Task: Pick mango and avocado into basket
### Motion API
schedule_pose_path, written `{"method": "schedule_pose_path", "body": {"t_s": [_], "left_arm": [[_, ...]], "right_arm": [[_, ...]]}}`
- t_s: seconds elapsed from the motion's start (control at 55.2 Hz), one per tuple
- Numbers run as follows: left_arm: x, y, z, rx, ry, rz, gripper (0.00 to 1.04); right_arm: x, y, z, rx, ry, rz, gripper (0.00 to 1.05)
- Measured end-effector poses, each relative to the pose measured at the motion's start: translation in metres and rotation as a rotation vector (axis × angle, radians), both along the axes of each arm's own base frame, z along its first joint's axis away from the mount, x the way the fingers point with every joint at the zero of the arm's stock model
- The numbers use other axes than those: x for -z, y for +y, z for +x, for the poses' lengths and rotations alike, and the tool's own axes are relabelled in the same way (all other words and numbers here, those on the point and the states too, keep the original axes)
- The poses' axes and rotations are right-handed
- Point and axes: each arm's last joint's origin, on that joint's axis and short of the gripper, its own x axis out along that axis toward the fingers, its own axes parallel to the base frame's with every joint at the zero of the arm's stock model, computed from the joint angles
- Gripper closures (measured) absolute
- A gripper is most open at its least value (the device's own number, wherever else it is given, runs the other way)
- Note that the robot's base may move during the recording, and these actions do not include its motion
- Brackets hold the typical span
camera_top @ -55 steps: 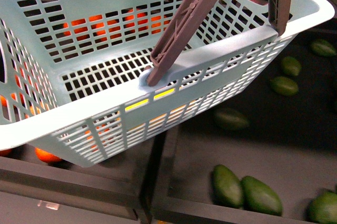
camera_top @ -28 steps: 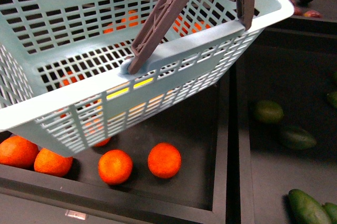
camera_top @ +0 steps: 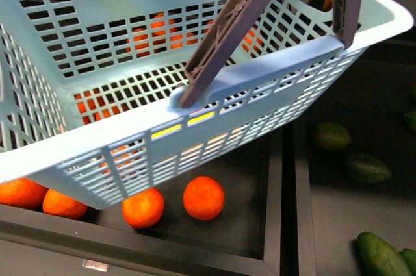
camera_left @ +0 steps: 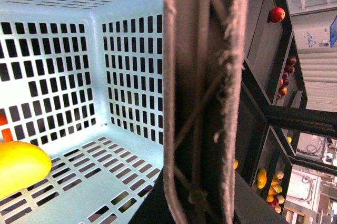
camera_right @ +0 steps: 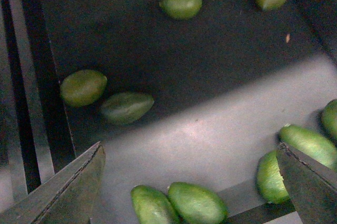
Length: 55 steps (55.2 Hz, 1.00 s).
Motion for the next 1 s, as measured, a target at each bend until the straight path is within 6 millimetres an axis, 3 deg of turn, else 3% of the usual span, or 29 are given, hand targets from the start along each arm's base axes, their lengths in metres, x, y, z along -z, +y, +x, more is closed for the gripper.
{"method": "schedule_pose_path", "body": {"t_s": [0.199,0.399,0.653,0.997], "left_arm": [[0.000,0.001,0.000,-0.009,-0.005,0.010,0.98],[0.000,0.001,0.000,-0.001,-0.001,0.001,0.98],[0.000,0.001,0.000,0.000,-0.002,0.003,0.98],[0.000,0.001,0.000,-0.005,-0.002,0.005,0.98]], "right_arm": [[0.055,0.007,0.046,0.156,0.056,0.227,0.08],[0.103,0.024,0.075,0.278,0.113,0.358,0.08],[0.143,0.028,0.106,0.426,0.124,0.411,0.08],[0.176,0.040,0.122,0.452,0.165,0.419,0.08]]}}
